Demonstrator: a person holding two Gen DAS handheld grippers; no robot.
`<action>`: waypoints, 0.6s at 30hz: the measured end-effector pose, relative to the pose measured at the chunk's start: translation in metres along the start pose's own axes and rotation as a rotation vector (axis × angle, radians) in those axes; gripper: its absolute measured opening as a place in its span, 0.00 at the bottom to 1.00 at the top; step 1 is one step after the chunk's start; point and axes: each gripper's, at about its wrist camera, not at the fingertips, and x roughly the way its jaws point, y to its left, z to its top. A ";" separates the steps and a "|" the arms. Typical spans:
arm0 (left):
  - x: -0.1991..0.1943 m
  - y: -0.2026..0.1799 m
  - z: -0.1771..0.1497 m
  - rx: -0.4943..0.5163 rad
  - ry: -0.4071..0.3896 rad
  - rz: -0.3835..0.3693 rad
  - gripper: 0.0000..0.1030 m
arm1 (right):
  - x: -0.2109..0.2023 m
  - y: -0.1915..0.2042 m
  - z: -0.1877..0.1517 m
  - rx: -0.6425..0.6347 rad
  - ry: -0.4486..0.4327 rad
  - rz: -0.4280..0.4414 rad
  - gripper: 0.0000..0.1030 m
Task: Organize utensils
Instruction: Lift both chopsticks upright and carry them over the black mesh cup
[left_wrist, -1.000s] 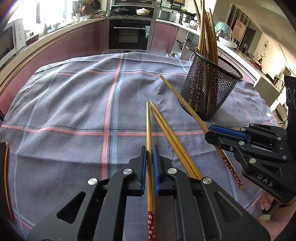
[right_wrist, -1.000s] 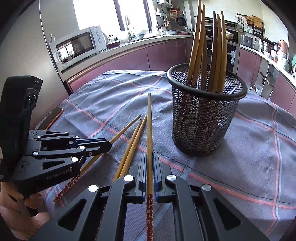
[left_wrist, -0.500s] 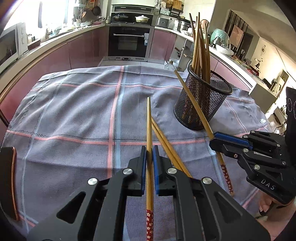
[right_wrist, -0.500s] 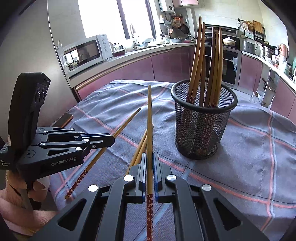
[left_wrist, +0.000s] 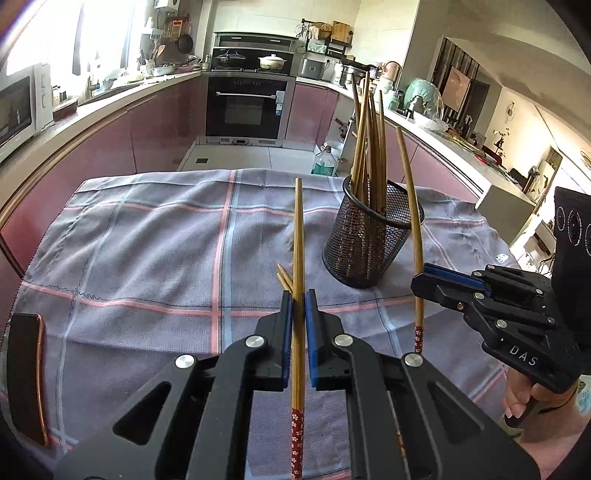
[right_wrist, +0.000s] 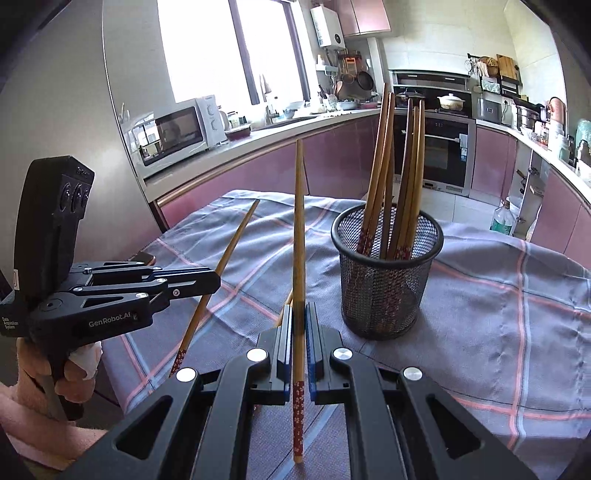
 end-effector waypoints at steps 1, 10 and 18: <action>-0.002 0.000 0.000 0.001 -0.005 -0.004 0.07 | -0.002 -0.001 0.001 0.002 -0.006 -0.001 0.05; -0.022 -0.007 0.009 0.009 -0.050 -0.043 0.07 | -0.018 -0.009 0.008 0.017 -0.058 -0.012 0.05; -0.036 -0.015 0.017 0.022 -0.085 -0.065 0.07 | -0.024 -0.013 0.011 0.020 -0.082 -0.016 0.05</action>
